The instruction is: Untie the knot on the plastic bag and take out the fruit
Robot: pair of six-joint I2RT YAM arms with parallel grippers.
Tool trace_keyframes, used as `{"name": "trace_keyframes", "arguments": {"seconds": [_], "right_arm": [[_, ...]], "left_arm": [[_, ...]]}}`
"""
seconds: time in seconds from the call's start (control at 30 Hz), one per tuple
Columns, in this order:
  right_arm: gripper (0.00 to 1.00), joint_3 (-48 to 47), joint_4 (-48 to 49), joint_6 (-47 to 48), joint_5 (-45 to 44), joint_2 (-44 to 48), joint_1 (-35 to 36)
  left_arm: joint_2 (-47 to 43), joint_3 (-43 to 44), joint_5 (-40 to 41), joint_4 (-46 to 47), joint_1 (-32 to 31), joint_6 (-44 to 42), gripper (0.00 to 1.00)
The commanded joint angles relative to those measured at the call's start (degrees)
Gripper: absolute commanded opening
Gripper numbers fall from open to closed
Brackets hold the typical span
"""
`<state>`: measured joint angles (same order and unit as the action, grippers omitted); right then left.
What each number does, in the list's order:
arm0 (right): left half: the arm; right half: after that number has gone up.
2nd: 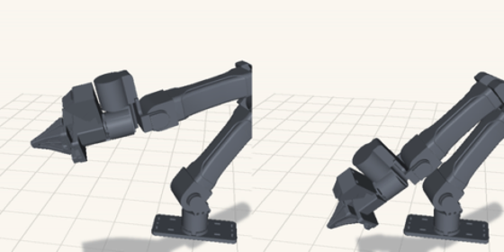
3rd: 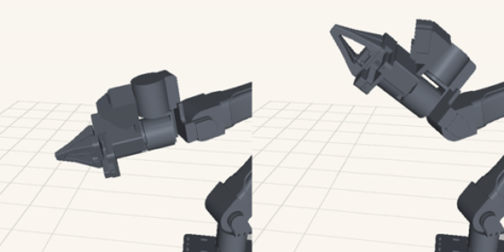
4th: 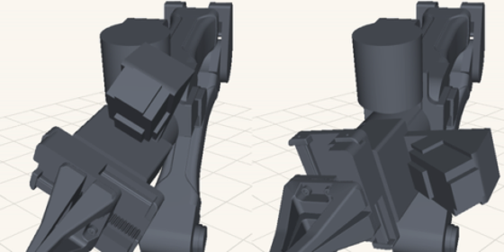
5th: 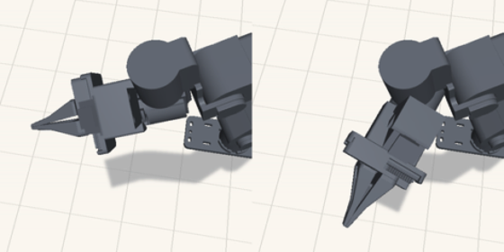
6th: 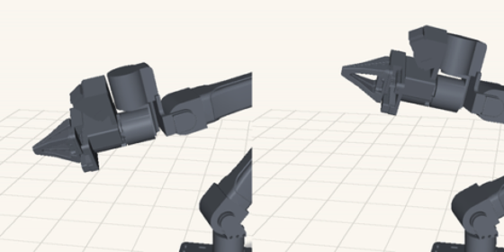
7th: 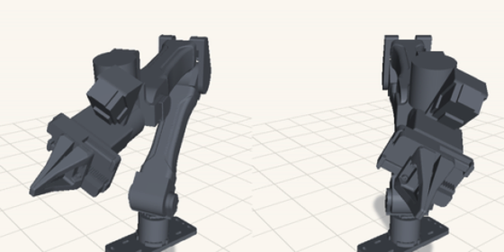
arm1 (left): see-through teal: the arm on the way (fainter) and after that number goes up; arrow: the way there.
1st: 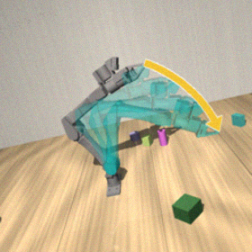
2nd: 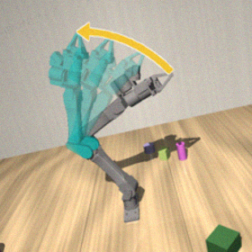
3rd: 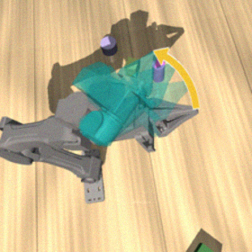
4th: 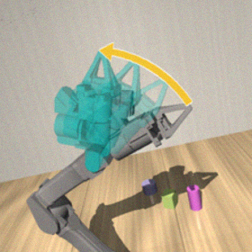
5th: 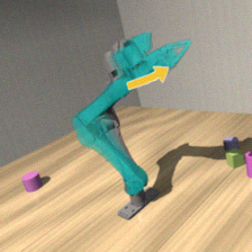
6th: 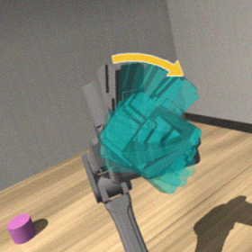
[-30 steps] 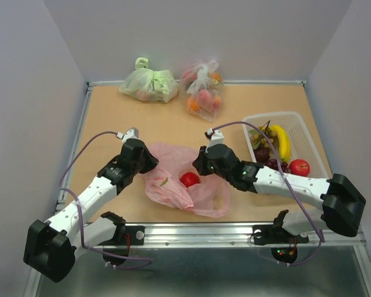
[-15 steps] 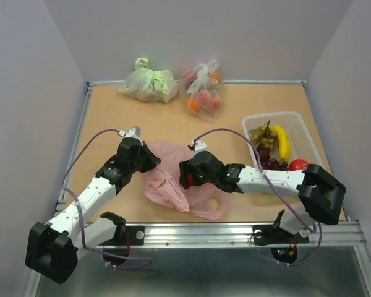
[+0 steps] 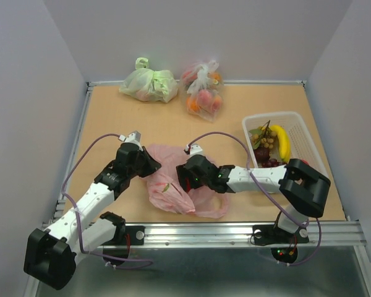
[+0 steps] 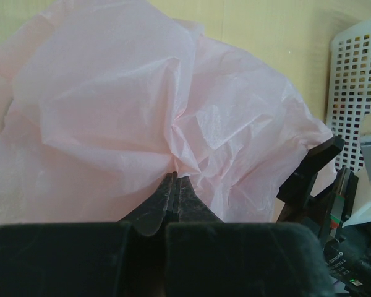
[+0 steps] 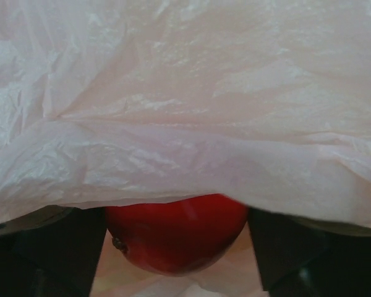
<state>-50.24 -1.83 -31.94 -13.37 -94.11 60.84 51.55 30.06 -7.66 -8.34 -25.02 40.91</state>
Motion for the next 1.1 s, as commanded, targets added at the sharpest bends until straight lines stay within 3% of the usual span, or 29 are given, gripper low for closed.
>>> {"name": "trace_keyframes", "arguments": {"seconds": [0.0,0.07,0.1,0.17,0.4,0.67,0.83,1.07], "right_arm": [[0.80,-1.9,3.5,0.6,-2.9,2.4,0.3],[0.67,-1.3,3.4,1.6,-3.4,5.7,0.3],[0.55,-0.6,3.3,2.3,-4.1,6.6,0.2],[0.45,0.4,2.9,2.9,-4.6,10.8,0.3],[0.45,2.5,-0.9,4.9,-8.7,24.5,0.3],[0.47,0.8,-0.2,6.3,-18.4,34.0,0.2],[0.49,-1.6,1.4,8.1,-19.4,31.9,0.2],[0.56,-1.3,1.4,8.9,-6.7,17.5,0.2]], "left_arm": [[-1.9,-1.3,1.8,1.0,0.1,-0.5,0.00],[-1.9,-1.1,3.4,0.4,0.1,-0.3,0.00],[-1.7,-0.5,5.3,0.2,0.1,0.0,0.00],[-0.9,0.1,7.0,-0.3,0.4,0.0,0.00],[3.6,3.0,10.8,-0.6,3.1,-0.7,0.00],[5.8,0.7,5.7,1.9,3.2,0.6,0.00],[3.8,-2.0,1.6,3.8,2.5,1.6,0.00],[-2.1,-0.9,2.2,5.3,1.7,0.1,0.00]]}}
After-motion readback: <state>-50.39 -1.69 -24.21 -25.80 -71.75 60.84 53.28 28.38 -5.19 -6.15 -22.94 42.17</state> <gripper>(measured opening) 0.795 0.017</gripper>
